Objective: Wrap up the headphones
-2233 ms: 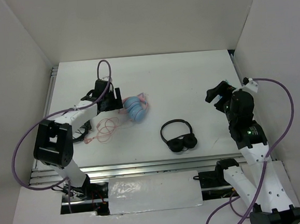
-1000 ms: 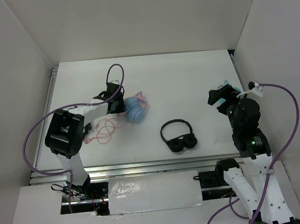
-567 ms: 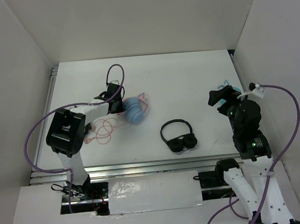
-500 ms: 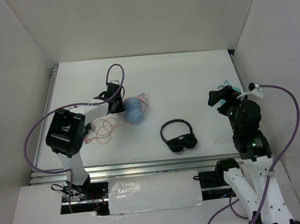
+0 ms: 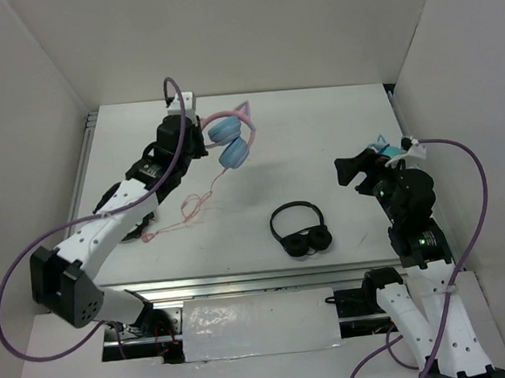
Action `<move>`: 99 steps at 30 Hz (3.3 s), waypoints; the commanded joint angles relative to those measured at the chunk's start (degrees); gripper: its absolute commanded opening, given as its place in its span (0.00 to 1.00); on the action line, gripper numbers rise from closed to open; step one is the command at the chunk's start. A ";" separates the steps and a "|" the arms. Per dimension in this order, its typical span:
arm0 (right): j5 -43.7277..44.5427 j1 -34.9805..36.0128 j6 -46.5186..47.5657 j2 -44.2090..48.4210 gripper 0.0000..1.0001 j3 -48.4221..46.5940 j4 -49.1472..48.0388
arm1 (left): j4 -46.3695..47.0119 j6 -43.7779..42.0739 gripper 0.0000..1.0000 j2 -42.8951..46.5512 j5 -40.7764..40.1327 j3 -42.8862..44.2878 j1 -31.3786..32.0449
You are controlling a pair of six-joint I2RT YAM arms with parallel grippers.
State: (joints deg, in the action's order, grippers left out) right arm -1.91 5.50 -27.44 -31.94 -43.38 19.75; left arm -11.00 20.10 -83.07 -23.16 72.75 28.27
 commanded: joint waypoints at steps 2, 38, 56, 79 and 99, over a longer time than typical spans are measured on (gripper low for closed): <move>-4.41 0.57 0.99 -0.93 0.99 2.15 -5.94 | 7.30 -3.31 0.00 7.30 0.04 -0.93 2.14; 1.74 43.54 6.37 -51.34 1.00 12.73 -90.30 | -1.38 -2.52 0.00 4.59 1.71 42.54 3.63; 3.82 45.33 0.30 -72.32 0.00 -10.34 -80.69 | -1.04 -4.10 0.00 8.09 -1.52 44.59 4.42; 9.06 14.12 11.36 -28.16 0.00 -5.14 -26.28 | 9.51 -2.26 0.00 15.12 -7.54 20.07 -3.48; -10.06 9.26 20.67 -46.96 0.00 -26.38 -7.73 | 13.56 -27.02 0.00 18.47 52.77 -3.75 -6.21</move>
State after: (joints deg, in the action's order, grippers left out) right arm -12.73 13.56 -8.86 -75.70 -61.82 5.28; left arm -1.32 0.78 -64.38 19.66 69.80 21.26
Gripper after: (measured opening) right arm 0.007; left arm 0.316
